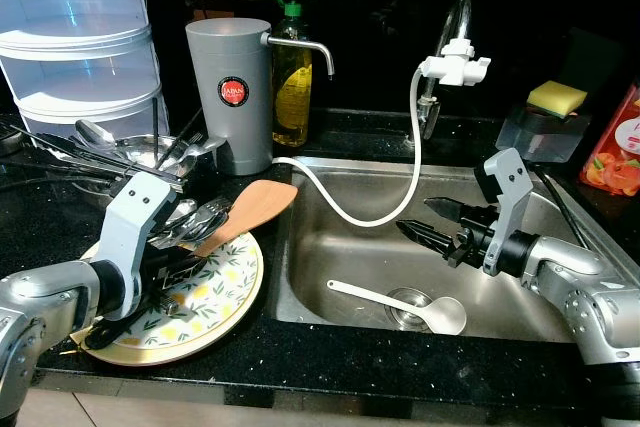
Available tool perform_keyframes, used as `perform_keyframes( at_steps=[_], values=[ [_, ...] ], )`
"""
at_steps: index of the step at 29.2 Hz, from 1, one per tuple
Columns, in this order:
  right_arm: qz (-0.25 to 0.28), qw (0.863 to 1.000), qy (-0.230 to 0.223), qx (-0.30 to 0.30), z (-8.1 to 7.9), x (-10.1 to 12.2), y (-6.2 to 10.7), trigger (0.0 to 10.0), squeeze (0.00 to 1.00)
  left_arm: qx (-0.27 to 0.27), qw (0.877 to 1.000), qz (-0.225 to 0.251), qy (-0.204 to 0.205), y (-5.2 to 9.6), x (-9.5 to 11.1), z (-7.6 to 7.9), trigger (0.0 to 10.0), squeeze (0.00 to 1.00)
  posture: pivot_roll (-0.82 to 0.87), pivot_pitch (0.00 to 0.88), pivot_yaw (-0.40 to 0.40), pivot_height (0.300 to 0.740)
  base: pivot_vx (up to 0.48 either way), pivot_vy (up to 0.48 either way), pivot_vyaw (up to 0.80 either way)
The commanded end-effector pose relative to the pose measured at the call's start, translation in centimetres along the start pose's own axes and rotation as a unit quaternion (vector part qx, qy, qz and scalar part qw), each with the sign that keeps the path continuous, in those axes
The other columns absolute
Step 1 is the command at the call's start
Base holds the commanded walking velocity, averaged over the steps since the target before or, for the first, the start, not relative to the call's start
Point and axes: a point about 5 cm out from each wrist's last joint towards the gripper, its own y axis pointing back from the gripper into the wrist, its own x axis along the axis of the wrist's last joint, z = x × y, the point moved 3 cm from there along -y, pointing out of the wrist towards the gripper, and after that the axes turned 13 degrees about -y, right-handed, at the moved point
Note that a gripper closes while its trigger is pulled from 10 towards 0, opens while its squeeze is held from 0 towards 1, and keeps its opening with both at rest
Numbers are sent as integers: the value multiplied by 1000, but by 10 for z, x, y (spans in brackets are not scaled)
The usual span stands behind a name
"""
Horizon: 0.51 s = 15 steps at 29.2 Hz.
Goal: Kitchen organization
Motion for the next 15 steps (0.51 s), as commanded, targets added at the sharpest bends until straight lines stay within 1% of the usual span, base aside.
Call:
perform_keyframes(
  at_steps=[1, 3, 4, 6, 7, 8, 9, 11, 12, 13, 14, 15],
  values=[
    [9, 1000, 3, -3, 1, 5, 2, 10000, 0, -19, 999, -23, 18, -10, -16, 10, 0, 0, 72, 80, -43, 740, 0, 0, 0],
    [13, 1000, 1, -6, 2, 6, 1, 10000, 0, -6, 1000, 6, -7, -11, -8, 10, 0, 0, 72, 80, -43, 740, 0, 0, 0],
    [27, 1000, -6, -8, 2, 10, 1, 10000, 0, 34, 997, 58, -43, -13, 7, 5, 10000, 0, 76, 79, -47, 740, 0, 0, 0],
    [39, 999, -12, -5, 1, 13, 0, 10000, 0, 59, 992, 89, -74, -13, 17, 3, 10000, 0, 76, 79, -47, 740, 0, 0, 0],
    [46, 999, -16, -2, -1, 14, 0, 10000, 0, 59, 989, 107, -80, -13, 23, 5, 10000, 0, 75, 77, -47, 740, 0, 0, 0],
    [71, 997, -39, 8, -5, 21, -1, 10000, 0, 59, 984, 142, -91, -14, 35, 10, 10000, 0, 72, 75, -48, 740, 0, 0, 0],
    [82, 995, -50, 12, -7, 24, -2, 10000, 0, 58, 981, 155, -98, -14, 40, 12, 10000, 0, 70, 74, -49, 740, 0, 0, 0],
    [89, 994, -57, 15, -7, 26, -2, 10000, 0, 58, 980, 161, -103, -14, 43, 13, 10000, 0, 70, 74, -49, 740, 0, 0, 0],
    [123, 985, -110, 43, -16, 35, -3, 10000, 0, 53, 974, 193, -105, -15, 53, 18, 10000, 0, 72, 69, -46, 740, 0, 0, 0],
    [139, 979, -133, 61, -22, 39, -3, 10000, 0, 56, 971, 208, -104, -15, 59, 19, 10000, 0, 72, 68, -45, 740, 0, 0, 0],
    [139, 979, -133, 61, -22, 39, -3, 10000, 0, 56, 971, 208, -104, -15, 59, 19, 10000, 0, 72, 68, -45, 740, 0, 0, 0],
    [151, 974, -152, 77, -27, 41, -3, 10000, 0, 60, 968, 222, -102, -16, 65, 19, 10000, 0, 72, 68, -45, 740, 0, 0, 0]
  ],
)
